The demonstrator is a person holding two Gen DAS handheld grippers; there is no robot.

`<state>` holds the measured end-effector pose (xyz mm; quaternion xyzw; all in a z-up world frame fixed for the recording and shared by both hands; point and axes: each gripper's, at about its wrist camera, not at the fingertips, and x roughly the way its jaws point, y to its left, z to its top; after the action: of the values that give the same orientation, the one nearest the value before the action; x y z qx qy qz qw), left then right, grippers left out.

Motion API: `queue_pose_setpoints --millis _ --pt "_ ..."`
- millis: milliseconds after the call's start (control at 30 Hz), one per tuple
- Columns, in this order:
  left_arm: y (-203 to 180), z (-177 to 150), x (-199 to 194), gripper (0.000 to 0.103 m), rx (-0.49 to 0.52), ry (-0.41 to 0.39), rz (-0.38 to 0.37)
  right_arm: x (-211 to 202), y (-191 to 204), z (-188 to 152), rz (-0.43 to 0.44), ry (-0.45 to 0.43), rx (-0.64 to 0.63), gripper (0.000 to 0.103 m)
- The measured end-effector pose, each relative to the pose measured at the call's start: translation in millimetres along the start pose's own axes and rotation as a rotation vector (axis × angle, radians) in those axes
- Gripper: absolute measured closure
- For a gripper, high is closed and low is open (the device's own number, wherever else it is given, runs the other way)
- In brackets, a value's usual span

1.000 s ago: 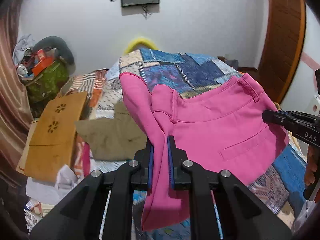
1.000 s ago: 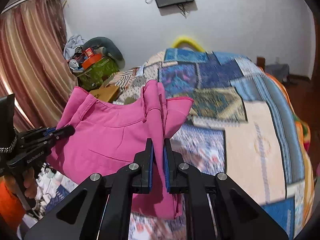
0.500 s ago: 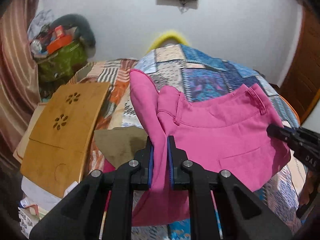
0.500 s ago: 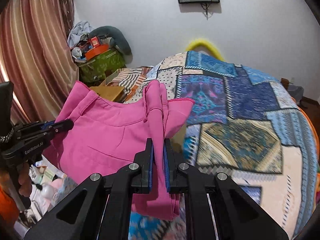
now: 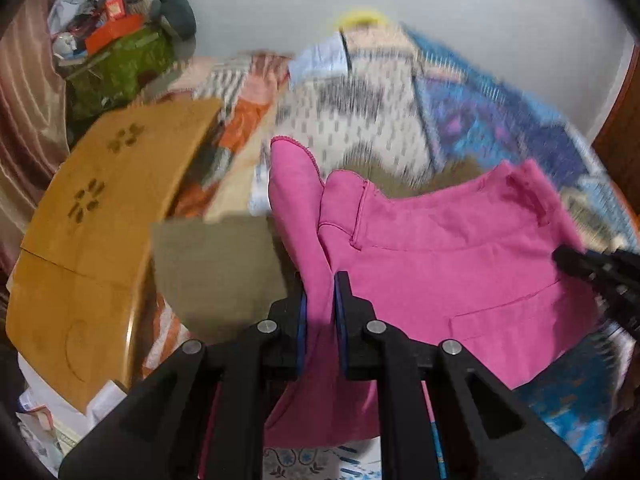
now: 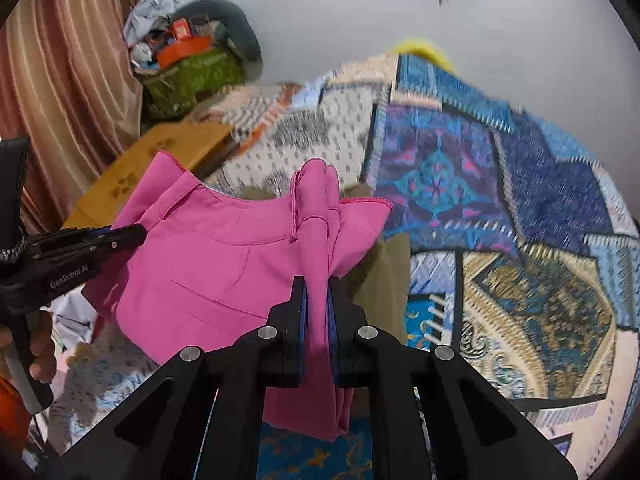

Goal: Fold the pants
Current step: 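Lift the pink trousers with both grippers and carry them toward the olive garment, then lay the trousers down and open both grippers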

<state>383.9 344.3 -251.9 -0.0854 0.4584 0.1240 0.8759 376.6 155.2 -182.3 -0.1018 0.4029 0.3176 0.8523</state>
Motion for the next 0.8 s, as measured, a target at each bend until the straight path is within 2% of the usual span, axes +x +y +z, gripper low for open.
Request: queue_pose_setpoints --millis 33,100,233,367,500,633,700,800 --pt "0 -5 10 0.089 0.004 0.028 0.008 7 -2 -1 0.005 0.031 0.004 0.095" --pt "2 -11 15 0.083 0.002 0.023 0.014 13 -2 -7 0.001 0.060 -0.004 0.095" --pt "19 -12 10 0.074 -0.088 0.037 0.002 13 -6 -13 -0.018 0.072 -0.005 0.094" --pt "36 -16 -3 0.074 -0.150 0.058 -0.028 0 -12 -16 -0.051 0.060 0.033 0.080" --pt "47 -29 -15 0.074 -0.186 0.128 -0.062 -15 -17 -24 -0.083 0.074 0.032 0.067" --pt "49 -45 -42 0.074 -0.181 0.133 -0.016 -39 -18 -36 -0.073 0.090 0.040 0.067" --pt "47 -50 -62 0.074 -0.175 0.120 -0.025 -55 -16 -40 -0.070 0.078 0.038 0.067" --pt "34 -53 -114 0.074 -0.131 0.052 -0.027 -87 -8 -38 -0.058 0.035 0.031 0.067"
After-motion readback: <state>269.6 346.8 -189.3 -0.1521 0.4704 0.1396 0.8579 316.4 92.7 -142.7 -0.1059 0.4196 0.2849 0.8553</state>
